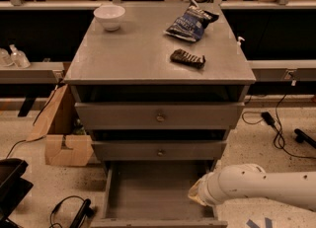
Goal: Close bottom drawer
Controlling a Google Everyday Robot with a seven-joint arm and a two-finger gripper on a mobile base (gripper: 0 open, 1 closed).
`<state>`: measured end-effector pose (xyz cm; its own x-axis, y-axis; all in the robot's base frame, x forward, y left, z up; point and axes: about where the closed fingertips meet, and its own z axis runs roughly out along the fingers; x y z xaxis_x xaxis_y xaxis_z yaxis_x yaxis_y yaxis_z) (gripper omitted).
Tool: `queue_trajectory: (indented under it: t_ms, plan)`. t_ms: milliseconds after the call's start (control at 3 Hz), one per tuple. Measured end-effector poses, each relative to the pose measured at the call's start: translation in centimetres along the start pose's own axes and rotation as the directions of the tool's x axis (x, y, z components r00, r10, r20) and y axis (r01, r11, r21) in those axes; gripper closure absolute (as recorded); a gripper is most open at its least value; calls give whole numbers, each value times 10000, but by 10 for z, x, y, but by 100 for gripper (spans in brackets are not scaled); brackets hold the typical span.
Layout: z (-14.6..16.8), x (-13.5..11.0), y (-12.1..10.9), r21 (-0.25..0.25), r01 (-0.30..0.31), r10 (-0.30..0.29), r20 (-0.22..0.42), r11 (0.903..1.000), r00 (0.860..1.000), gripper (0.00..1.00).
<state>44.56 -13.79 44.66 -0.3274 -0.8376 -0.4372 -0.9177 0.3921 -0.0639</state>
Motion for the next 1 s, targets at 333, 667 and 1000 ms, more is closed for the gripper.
queue_trajectory:
  t_ms: [333, 667, 1000]
  plan:
    - [12, 8, -1, -92, -170, 168, -296, 9998, 9994, 100]
    - [51, 35, -19, -141, -709, 698, -651, 9974, 9954, 100]
    - [106, 81, -18, -438, -1459, 1432, -586, 9883, 9879, 100]
